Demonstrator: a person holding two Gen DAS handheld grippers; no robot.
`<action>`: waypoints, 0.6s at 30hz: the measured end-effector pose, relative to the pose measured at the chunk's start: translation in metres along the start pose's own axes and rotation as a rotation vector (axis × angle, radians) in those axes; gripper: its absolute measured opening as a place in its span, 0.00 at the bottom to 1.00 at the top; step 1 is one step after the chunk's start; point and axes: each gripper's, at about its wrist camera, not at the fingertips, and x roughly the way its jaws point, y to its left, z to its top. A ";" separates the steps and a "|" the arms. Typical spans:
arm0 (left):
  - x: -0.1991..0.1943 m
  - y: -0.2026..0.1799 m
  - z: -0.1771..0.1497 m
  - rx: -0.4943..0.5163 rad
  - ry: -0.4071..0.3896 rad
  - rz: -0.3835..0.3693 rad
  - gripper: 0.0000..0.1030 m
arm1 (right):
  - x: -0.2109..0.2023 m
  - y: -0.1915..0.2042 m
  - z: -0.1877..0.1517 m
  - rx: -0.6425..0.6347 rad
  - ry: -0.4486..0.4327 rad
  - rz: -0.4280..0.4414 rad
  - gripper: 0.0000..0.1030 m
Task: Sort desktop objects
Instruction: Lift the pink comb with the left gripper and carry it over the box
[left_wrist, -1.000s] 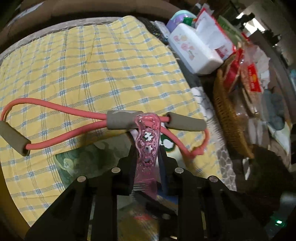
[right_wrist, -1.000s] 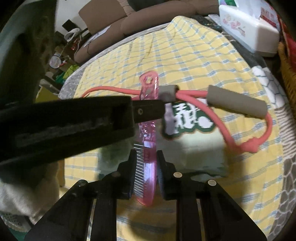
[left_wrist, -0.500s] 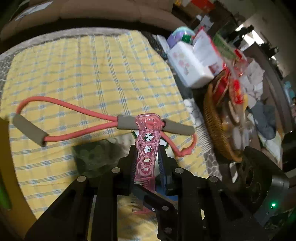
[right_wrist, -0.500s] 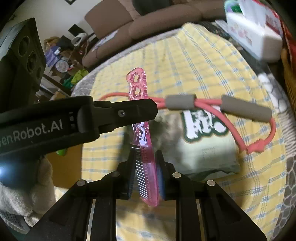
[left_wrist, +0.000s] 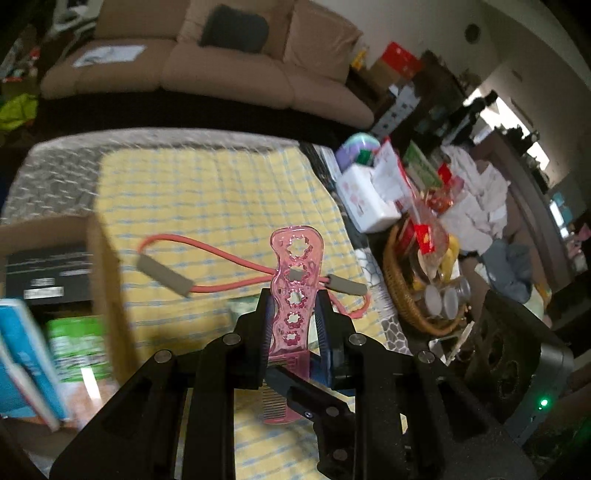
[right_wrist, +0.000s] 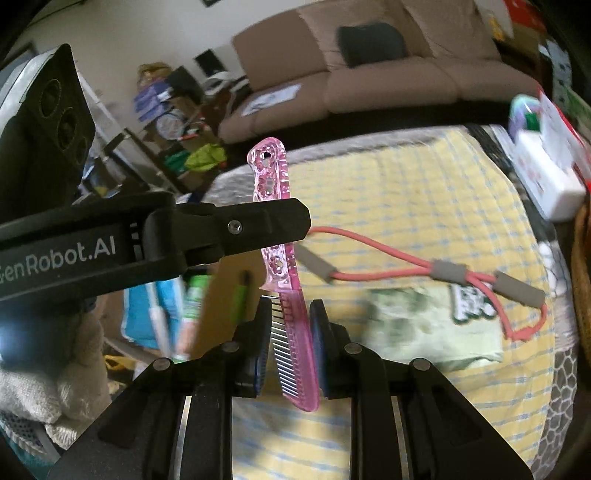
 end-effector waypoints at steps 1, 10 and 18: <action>-0.013 0.008 0.000 -0.007 -0.010 0.004 0.20 | 0.000 0.015 0.002 -0.012 -0.001 0.011 0.20; -0.114 0.110 -0.015 -0.064 -0.082 0.101 0.20 | 0.045 0.139 0.005 -0.109 0.040 0.119 0.22; -0.150 0.203 -0.033 -0.116 -0.065 0.213 0.20 | 0.116 0.220 -0.003 -0.121 0.111 0.216 0.22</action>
